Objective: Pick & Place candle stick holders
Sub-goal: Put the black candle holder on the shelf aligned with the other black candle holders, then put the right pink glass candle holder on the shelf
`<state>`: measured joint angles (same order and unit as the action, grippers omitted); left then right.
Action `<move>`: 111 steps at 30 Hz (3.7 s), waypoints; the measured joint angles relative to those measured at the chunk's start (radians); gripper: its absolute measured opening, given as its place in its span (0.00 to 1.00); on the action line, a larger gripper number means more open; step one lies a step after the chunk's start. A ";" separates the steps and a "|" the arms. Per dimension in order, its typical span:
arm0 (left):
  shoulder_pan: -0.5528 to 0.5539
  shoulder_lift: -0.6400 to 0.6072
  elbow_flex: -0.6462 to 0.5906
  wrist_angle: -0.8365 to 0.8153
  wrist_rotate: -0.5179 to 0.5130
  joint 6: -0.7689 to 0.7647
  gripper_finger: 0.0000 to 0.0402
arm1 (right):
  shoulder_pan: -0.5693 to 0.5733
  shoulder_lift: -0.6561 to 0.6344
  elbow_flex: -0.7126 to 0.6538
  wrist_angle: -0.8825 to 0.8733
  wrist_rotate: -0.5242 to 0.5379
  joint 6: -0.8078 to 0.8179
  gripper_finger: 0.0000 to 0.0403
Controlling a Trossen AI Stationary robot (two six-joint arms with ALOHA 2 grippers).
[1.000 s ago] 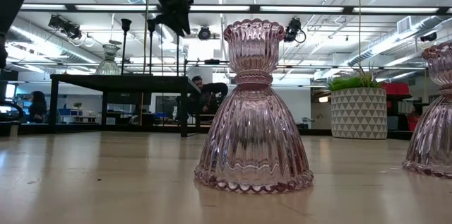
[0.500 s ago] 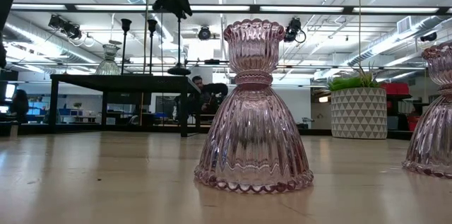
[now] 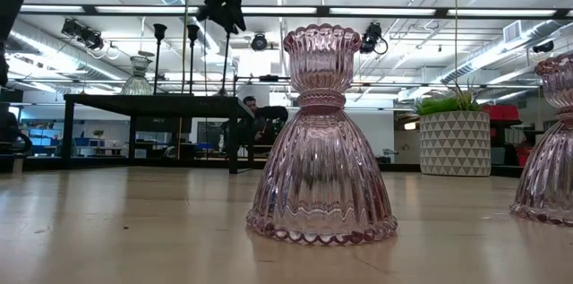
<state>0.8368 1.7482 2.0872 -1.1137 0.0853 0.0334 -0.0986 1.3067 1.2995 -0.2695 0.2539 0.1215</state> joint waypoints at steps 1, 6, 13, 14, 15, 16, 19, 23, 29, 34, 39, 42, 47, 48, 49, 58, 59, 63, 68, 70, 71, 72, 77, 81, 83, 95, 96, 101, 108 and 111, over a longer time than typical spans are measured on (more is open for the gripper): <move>0.000 0.007 0.000 -0.001 -0.005 0.000 0.37 | 0.000 0.000 0.000 0.000 0.000 0.000 0.55; 0.001 0.018 0.000 0.000 -0.030 0.012 0.37 | 0.000 0.000 0.000 0.000 0.000 0.000 0.55; 0.005 0.019 0.000 -0.002 -0.033 0.013 0.37 | 0.000 0.000 0.000 0.000 0.000 0.000 0.55; 0.004 0.019 0.000 -0.003 -0.033 0.012 0.37 | 0.000 0.000 0.000 0.000 0.000 0.000 0.55; 0.004 0.019 0.000 -0.007 -0.033 0.012 0.37 | 0.000 0.000 0.000 0.000 0.000 0.000 0.55; 0.004 0.019 0.000 -0.007 -0.033 0.012 0.37 | 0.000 0.000 0.000 0.000 0.000 0.000 0.55; 0.005 0.019 0.000 -0.007 -0.033 0.012 0.37 | 0.000 0.000 0.000 0.000 0.000 0.000 0.55; 0.004 0.019 0.000 -0.009 -0.032 0.012 0.37 | 0.000 0.000 0.000 0.000 0.000 0.002 0.55; 0.003 0.019 0.000 -0.018 -0.030 0.013 0.37 | 0.000 0.000 0.000 0.000 0.000 0.005 0.55; 0.001 0.019 0.000 -0.037 -0.029 0.023 0.38 | 0.000 0.000 0.000 0.000 0.000 0.005 0.55; 0.001 0.019 0.000 -0.037 -0.061 0.012 0.45 | 0.000 0.000 0.000 0.000 0.000 0.005 0.55; 0.001 0.019 0.000 -0.037 -0.084 0.010 0.50 | 0.000 0.000 0.000 0.000 0.000 0.005 0.55; 0.001 0.019 0.000 -0.017 -0.089 0.032 0.52 | 0.000 0.000 0.000 0.000 0.000 0.005 0.55; 0.001 0.019 0.000 -0.008 -0.089 0.033 0.53 | 0.000 0.000 0.000 0.000 0.000 0.004 0.55; 0.001 0.019 0.000 -0.001 -0.090 0.038 0.53 | 0.000 0.000 0.000 0.000 0.000 0.004 0.55; 0.002 0.017 0.000 0.012 -0.096 0.047 0.55 | 0.000 0.000 0.000 0.000 0.000 0.001 0.55; 0.002 0.014 0.000 0.014 -0.103 0.057 0.55 | 0.000 0.000 0.000 0.000 0.000 0.001 0.55; 0.002 -0.031 0.000 0.019 -0.132 0.084 0.55 | 0.000 0.000 0.000 -0.001 0.000 0.001 0.55; -0.007 -0.126 0.001 0.007 -0.014 0.024 0.55 | 0.000 0.000 0.000 -0.010 0.000 0.000 0.55; -0.028 -0.166 0.002 -0.048 0.129 0.004 0.55 | 0.000 0.000 0.000 -0.010 0.000 0.001 0.55; -0.049 -0.183 0.002 -0.088 0.183 0.005 0.55 | 0.000 0.000 0.000 -0.010 0.000 0.003 0.55; -0.077 -0.198 0.002 -0.125 0.216 0.005 0.55 | 0.000 0.000 0.000 -0.010 0.000 0.006 0.55; -0.264 -0.259 0.001 -0.254 0.228 0.037 0.55 | 0.000 0.000 0.000 -0.015 0.000 0.006 0.55; -0.436 -0.289 0.001 -0.248 0.176 0.041 0.55 | 0.000 0.000 0.000 -0.015 0.000 0.009 0.55; -0.511 -0.293 0.001 -0.242 0.141 0.031 0.55 | 0.000 0.000 0.000 -0.015 -0.001 0.014 0.55; -0.704 -0.282 0.000 -0.261 0.091 -0.100 0.55 | 0.002 0.000 0.000 -0.020 -0.130 0.080 0.55; -0.716 -0.283 0.000 -0.262 0.090 -0.109 0.55 | 0.003 0.000 0.000 -0.025 -0.161 0.084 0.55; -0.748 -0.282 0.000 -0.261 0.092 -0.102 0.55 | 0.048 0.000 0.000 -0.089 -0.322 0.160 0.52; -0.750 -0.282 0.000 -0.252 0.091 -0.102 0.55 | 0.170 0.000 0.000 -0.228 -0.437 0.354 0.43; -0.751 -0.282 0.000 -0.236 0.091 -0.100 0.55 | 0.225 0.000 0.000 -0.244 -0.457 0.456 0.40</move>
<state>0.0862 1.4658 2.0872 -1.3497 0.1762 -0.0669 0.1261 1.3064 1.2995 -0.5134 -0.2029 0.5773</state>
